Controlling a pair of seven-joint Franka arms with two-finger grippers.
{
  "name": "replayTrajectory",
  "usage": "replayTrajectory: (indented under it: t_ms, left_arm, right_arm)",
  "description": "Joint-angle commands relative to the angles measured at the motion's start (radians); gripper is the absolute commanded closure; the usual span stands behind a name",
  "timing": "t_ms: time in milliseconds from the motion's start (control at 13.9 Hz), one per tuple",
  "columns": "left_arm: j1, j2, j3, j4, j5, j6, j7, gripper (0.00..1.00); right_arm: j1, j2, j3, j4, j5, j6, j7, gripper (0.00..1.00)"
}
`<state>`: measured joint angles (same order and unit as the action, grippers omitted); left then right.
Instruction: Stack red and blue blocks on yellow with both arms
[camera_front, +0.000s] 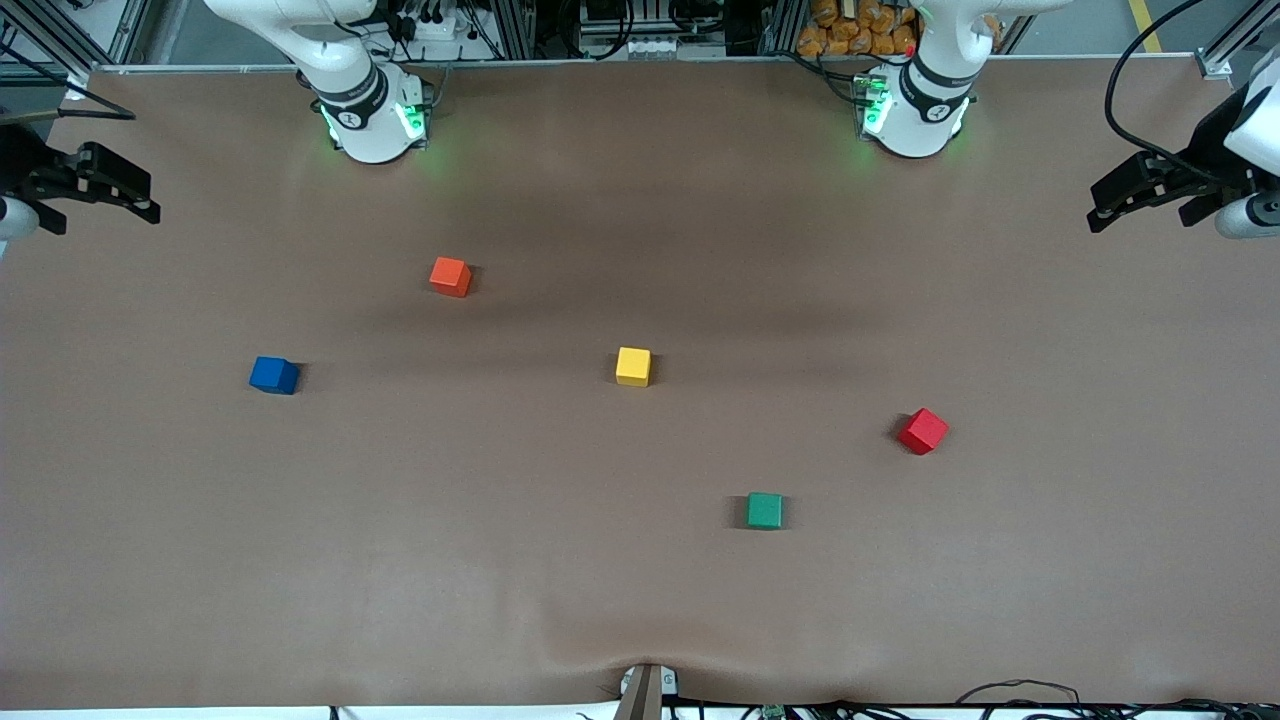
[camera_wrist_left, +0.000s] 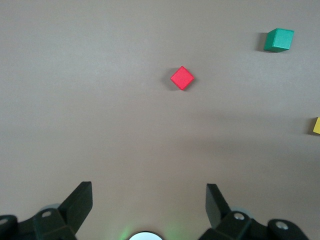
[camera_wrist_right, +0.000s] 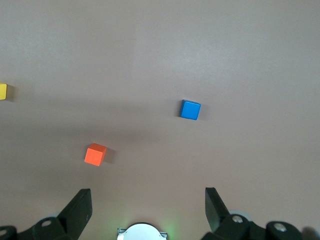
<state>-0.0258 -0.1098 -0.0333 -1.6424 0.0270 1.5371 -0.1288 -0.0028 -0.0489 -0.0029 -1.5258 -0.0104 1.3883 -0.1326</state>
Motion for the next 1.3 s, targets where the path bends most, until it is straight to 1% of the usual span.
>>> replayTrajectory:
  t_ms: [0, 144, 577, 1226]
  left_arm:
    - [0.0, 0.012, 0.001, 0.029, -0.015, -0.025, 0.003, 0.0]
    - [0.0, 0.007, 0.001, 0.029, -0.015, -0.054, 0.0, 0.0]
    - [-0.002, -0.001, 0.0, 0.021, -0.004, -0.077, -0.003, 0.0]
    - [-0.01, 0.015, -0.008, 0.024, -0.001, -0.074, -0.023, 0.0]
  right_arm:
    - [0.0, -0.014, -0.005, 0.0, -0.008, 0.003, -0.013, 0.0]
    - [-0.011, -0.014, -0.008, 0.0, -0.007, 0.017, -0.012, 0.0]
    - [-0.011, -0.014, -0.008, -0.002, -0.007, 0.012, -0.012, 0.0]
    - [-0.012, -0.014, -0.008, -0.002, -0.007, 0.009, -0.01, 0.0]
